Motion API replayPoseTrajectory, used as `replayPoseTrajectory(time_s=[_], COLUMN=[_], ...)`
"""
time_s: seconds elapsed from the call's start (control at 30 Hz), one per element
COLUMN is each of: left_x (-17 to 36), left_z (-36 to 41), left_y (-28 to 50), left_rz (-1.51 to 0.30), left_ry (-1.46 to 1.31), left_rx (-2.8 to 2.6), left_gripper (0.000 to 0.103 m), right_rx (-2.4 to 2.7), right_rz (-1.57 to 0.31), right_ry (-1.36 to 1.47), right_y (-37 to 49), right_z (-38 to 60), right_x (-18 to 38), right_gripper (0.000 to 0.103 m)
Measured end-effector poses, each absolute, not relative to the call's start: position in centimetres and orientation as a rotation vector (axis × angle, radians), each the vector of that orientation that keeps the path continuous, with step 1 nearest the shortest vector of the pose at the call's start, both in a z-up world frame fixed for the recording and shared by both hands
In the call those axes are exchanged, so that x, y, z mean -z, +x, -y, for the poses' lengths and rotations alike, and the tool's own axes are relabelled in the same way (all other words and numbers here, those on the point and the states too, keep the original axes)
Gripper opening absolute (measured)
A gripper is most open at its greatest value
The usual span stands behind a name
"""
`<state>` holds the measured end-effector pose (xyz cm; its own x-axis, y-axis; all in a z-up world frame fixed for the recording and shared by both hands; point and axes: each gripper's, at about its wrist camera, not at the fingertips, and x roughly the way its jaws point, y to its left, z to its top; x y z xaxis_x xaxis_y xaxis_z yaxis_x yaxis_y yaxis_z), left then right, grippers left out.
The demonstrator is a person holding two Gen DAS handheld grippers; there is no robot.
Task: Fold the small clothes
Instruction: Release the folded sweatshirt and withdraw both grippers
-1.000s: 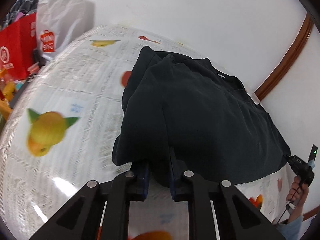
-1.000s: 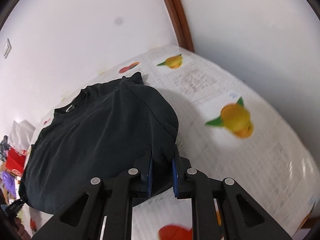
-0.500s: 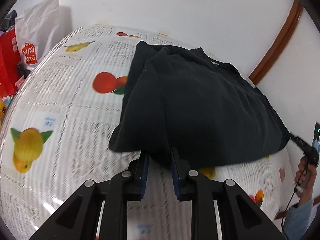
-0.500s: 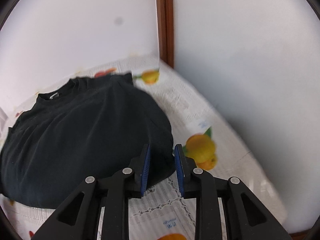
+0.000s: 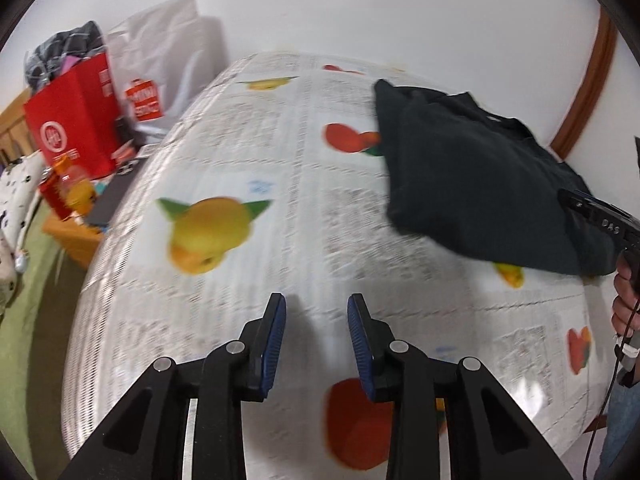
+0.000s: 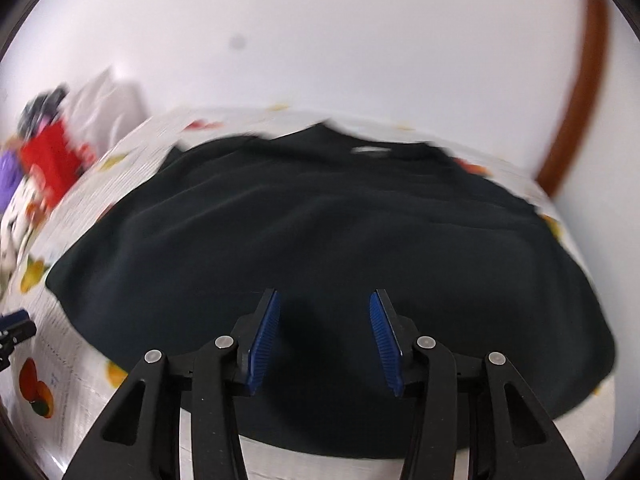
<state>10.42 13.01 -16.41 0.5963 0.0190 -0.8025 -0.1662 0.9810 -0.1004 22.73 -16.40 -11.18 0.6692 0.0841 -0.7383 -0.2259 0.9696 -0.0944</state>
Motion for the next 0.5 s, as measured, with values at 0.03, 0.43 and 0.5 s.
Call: replayPoseTrajectory(time_s=[0.03, 0.43, 0.5], left_x=[16.5, 16.2, 16.4], left_z=[-13.4, -16.3, -16.7], left_y=[10.3, 9.9, 10.0], left_rz=[-0.928, -0.875, -0.870], left_ry=[-0.170, -0.142, -0.140], left_rx=[-0.119, -0.157, -0.164], left_gripper=[0.030, 0.048, 0.048], right_rx=[-0.199, -0.480, -0.509], right_rz=[-0.832, -0.811, -0.790], right_ry=[-0.197, -0.470, -0.529], right_y=[22.7, 15.5, 14.5], right_z=[15.1, 3.0, 1.2], right_x=[11.6, 12.5, 12.9], right_gripper=[0.046, 0.054, 0.055])
